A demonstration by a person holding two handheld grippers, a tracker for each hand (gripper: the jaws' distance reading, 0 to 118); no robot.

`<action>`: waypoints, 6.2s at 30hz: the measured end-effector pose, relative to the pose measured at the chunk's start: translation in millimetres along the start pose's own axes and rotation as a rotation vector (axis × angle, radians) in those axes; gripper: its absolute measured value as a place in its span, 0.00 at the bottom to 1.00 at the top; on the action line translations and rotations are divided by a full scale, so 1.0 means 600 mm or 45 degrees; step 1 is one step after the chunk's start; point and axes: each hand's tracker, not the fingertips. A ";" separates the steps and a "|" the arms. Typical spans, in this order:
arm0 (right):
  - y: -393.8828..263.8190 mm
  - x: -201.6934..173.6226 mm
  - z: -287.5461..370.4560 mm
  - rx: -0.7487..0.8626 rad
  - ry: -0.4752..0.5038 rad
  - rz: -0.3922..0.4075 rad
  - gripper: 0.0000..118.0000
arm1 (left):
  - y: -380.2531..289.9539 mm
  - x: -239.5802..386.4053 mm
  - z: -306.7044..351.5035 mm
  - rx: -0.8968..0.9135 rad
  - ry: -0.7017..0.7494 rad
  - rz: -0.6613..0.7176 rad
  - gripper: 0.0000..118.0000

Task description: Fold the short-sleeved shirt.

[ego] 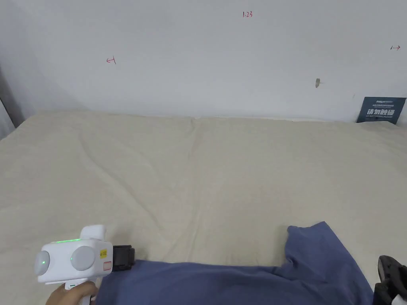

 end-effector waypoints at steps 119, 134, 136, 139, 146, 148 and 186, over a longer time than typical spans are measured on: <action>0.039 -0.024 0.289 0.295 0.045 -0.001 0.00 | -0.259 0.004 0.467 0.509 -0.733 0.230 0.00; 0.027 -0.084 0.248 0.202 0.056 0.024 0.00 | -0.313 -0.237 0.264 -0.089 -0.685 0.485 0.69; 0.023 -0.096 0.240 0.179 0.060 0.034 0.00 | -0.331 -0.228 0.253 -0.133 -0.712 0.529 0.72; 0.017 -0.106 0.229 0.148 0.065 0.049 0.00 | -0.342 -0.231 0.224 -0.169 -0.707 0.531 0.72; 0.007 -0.124 0.212 0.098 0.075 0.077 0.00 | -0.355 -0.190 0.188 -0.193 -0.673 0.391 0.65; 0.005 -0.127 0.208 0.089 0.073 0.081 0.00 | -0.350 -0.208 0.165 -0.185 -0.680 0.386 0.56; 0.025 -0.036 0.265 0.207 0.132 -0.029 0.00 | -0.273 0.040 0.378 -0.023 -0.546 -0.016 0.09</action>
